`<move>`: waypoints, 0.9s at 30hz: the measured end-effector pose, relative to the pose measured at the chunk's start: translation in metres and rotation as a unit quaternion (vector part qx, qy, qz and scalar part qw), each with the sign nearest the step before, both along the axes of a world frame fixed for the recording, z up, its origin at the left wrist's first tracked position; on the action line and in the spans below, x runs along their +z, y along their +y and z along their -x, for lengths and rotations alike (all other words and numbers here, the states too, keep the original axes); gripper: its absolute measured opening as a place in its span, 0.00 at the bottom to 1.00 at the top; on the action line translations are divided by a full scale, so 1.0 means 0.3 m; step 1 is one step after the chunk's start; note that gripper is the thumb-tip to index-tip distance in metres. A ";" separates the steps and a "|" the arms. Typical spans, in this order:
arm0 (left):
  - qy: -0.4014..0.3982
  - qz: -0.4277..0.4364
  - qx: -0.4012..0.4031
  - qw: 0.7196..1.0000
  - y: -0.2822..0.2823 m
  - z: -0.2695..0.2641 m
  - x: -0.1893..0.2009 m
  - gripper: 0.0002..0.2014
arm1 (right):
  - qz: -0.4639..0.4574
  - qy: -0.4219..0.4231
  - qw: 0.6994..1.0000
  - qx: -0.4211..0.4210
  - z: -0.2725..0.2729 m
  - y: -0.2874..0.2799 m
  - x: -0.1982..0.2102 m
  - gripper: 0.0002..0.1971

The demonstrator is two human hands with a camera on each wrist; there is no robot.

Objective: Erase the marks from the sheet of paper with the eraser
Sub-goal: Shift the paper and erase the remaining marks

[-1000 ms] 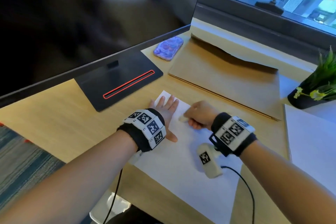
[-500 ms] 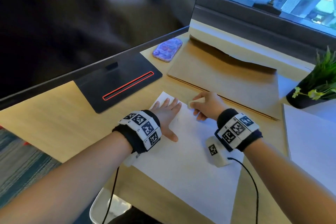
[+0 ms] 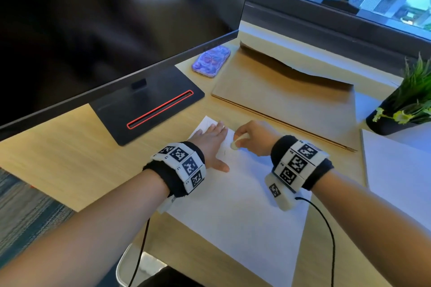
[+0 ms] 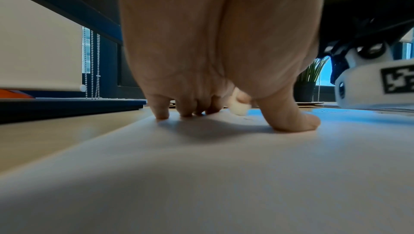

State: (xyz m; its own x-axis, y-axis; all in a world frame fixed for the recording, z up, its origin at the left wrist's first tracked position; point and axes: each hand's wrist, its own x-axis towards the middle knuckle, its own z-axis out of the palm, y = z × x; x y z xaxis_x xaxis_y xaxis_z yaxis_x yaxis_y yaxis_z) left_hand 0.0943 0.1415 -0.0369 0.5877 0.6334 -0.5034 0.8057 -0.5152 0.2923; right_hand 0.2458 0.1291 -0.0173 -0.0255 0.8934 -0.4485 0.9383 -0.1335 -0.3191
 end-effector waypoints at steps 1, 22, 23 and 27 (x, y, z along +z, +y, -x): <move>0.001 -0.001 -0.001 1.000 0.000 0.000 -0.001 0.50 | -0.009 0.005 1.000 -0.005 0.002 0.007 0.001 0.13; 0.041 0.000 -0.018 0.999 0.007 0.003 -0.011 0.55 | -0.063 -0.075 0.994 0.053 -0.005 -0.014 -0.015 0.14; 0.043 0.005 -0.018 0.999 0.009 0.001 -0.010 0.55 | -0.043 -0.098 0.991 0.076 -0.016 -0.024 -0.010 0.14; 0.051 0.002 -0.022 0.998 0.008 0.001 -0.009 0.55 | -0.060 -0.094 0.990 0.089 -0.019 -0.004 0.016 0.13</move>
State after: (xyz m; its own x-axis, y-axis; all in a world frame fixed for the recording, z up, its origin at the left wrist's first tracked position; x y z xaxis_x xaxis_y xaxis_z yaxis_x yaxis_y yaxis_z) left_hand 0.0940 0.1438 -0.0395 0.5603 0.6056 -0.5651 0.8079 -0.5500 0.2117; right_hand 0.2514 0.1278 -0.0125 -0.1130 0.9293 -0.3515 0.9880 0.0675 -0.1392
